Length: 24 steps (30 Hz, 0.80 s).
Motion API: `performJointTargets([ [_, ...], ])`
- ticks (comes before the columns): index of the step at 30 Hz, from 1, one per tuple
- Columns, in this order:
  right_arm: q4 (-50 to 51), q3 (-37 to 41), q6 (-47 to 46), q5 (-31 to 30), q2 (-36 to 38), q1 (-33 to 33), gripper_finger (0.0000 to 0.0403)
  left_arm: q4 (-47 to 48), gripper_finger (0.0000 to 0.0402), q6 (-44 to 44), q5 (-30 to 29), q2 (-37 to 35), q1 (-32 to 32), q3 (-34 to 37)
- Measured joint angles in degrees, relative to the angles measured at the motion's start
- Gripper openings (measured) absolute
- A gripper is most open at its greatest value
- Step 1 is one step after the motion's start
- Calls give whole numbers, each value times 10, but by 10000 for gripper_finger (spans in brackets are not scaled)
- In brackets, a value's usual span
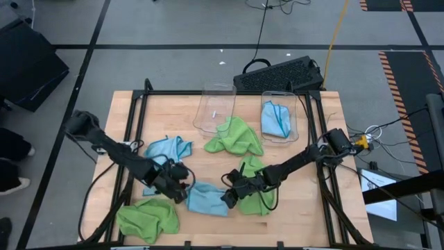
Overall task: Fold microfiber towels
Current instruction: Fold the right blue microfiber towel, then put the right blue microfiber towel into the right transparent bin
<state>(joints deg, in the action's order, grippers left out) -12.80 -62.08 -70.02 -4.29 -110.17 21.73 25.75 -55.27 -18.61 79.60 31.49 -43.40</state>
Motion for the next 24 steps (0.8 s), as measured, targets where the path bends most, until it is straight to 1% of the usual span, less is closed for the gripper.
performJointTargets([
  [4, 22, 0, -25, 29, 10, -6, 187, 0, 163, -2, 9, -62, -6, -1],
  [8, 78, 0, -48, 25, 42, -15, 187, -5, 163, -1, 7, -101, 2, -1],
  [11, 122, 0, -73, 14, 65, -23, 187, -55, 163, 19, 12, -107, 8, -1],
  [14, 135, 0, -120, 13, 83, -23, 187, -136, 163, 61, 33, -89, 17, -1],
  [16, 135, 0, -177, 13, 92, -17, 187, -184, 163, 82, 39, -65, 22, -1],
  [19, 122, 0, -270, -9, 98, 8, 187, -244, 163, 105, 40, -16, 24, -1],
  [22, 114, 0, -337, -22, 98, 44, 188, -276, 163, 114, 49, 39, 19, -1],
  [24, 113, 0, -378, -45, 95, 69, 188, -281, 163, 114, 55, 70, 13, -1],
])
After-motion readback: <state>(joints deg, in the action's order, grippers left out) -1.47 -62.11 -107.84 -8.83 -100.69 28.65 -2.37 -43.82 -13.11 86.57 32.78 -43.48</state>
